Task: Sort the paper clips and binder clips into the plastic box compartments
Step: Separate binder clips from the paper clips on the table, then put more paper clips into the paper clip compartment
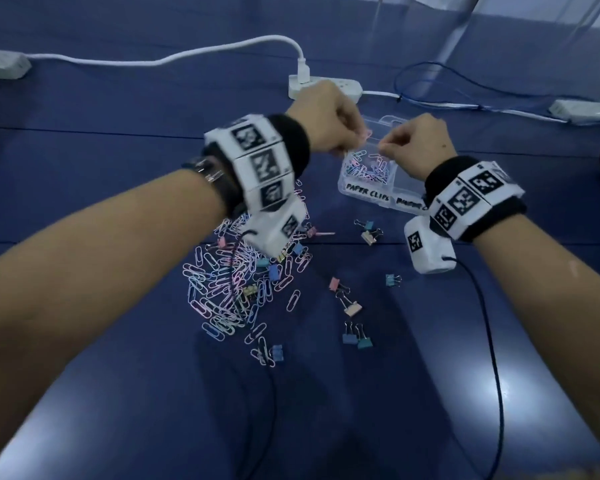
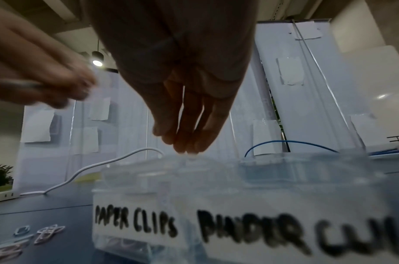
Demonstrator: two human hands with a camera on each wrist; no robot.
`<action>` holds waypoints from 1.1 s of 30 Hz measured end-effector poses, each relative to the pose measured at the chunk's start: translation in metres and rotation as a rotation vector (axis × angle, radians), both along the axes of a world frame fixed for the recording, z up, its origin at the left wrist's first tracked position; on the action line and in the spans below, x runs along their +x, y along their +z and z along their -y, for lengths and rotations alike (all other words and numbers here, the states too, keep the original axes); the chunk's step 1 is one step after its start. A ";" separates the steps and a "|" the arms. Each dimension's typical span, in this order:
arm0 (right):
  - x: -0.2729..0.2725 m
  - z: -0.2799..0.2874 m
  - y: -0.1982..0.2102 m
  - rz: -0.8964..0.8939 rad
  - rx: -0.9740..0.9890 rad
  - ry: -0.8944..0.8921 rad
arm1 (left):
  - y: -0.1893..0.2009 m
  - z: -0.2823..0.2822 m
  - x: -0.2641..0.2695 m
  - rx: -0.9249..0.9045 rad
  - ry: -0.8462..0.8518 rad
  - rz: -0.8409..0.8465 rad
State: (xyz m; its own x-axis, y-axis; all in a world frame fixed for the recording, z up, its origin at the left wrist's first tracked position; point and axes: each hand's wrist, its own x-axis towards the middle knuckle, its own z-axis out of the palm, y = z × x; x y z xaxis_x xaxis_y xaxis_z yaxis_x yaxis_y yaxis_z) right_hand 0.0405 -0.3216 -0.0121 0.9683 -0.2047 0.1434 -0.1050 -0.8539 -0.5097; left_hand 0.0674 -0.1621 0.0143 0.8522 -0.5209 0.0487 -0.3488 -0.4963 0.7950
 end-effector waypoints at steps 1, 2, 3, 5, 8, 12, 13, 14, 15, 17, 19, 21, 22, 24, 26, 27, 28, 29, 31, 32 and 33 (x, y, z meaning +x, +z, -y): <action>-0.002 0.003 -0.001 0.004 0.005 -0.005 | -0.002 0.011 0.008 -0.018 0.023 -0.012; -0.004 0.006 -0.001 0.009 0.021 -0.011 | -0.005 0.021 0.014 -0.017 0.041 -0.023; -0.005 0.009 -0.002 0.019 0.051 -0.017 | -0.008 0.030 0.020 0.000 0.054 -0.031; -0.005 0.014 -0.004 0.035 0.138 -0.032 | -0.016 0.044 0.029 0.057 0.059 -0.025; -0.005 0.018 -0.008 0.059 0.189 -0.061 | -0.023 0.054 0.032 0.161 0.023 0.012; -0.018 0.013 -0.005 0.098 0.127 -0.036 | -0.030 0.058 0.031 0.300 -0.051 0.064; -0.025 0.009 -0.002 0.091 0.106 -0.010 | -0.031 0.058 0.031 0.317 -0.064 0.079; -0.034 0.004 0.000 0.069 0.090 0.030 | -0.031 0.058 0.030 0.331 -0.070 0.094; -0.044 -0.002 0.003 0.025 0.077 0.078 | -0.032 0.058 0.030 0.343 -0.072 0.105; -0.065 -0.017 0.008 -0.130 0.029 0.190 | -0.033 0.057 0.029 0.369 -0.073 0.120; -0.083 -0.033 0.011 -0.280 -0.027 0.304 | -0.032 0.056 0.026 0.378 -0.093 0.121; -0.097 -0.049 0.012 -0.362 -0.057 0.427 | -0.031 0.054 0.023 0.370 -0.124 0.143; -0.102 -0.056 0.011 -0.384 -0.071 0.482 | -0.029 0.053 0.021 0.372 -0.141 0.159; -0.107 -0.068 0.007 -0.405 -0.108 0.573 | -0.023 0.048 0.017 0.383 -0.174 0.194; -0.107 -0.076 0.001 -0.431 -0.134 0.636 | -0.013 0.036 0.012 0.402 -0.208 0.235; -0.106 -0.080 -0.002 -0.457 -0.150 0.655 | -0.008 0.026 0.008 0.414 -0.223 0.255; -0.104 -0.082 -0.004 -0.481 -0.169 0.665 | -0.004 0.015 0.004 0.434 -0.235 0.267; -0.102 -0.085 -0.006 -0.500 -0.191 0.666 | -0.001 0.002 -0.002 0.467 -0.250 0.264; -0.098 -0.091 -0.009 -0.521 -0.235 0.667 | 0.001 -0.026 -0.017 0.568 -0.286 0.212; -0.097 -0.094 -0.011 -0.529 -0.257 0.667 | 0.000 -0.040 -0.025 0.639 -0.304 0.170; -0.096 -0.098 -0.012 -0.538 -0.283 0.666 | -0.003 -0.054 -0.033 0.708 -0.317 0.122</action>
State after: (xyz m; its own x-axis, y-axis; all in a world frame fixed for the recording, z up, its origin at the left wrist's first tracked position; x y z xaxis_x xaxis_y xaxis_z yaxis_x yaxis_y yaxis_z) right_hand -0.0557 -0.2241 -0.0245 0.8244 0.3967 -0.4037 0.2927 -0.9093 -0.2958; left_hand 0.0341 -0.1082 0.0117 0.6678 -0.6804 -0.3017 -0.6230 -0.7328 0.2737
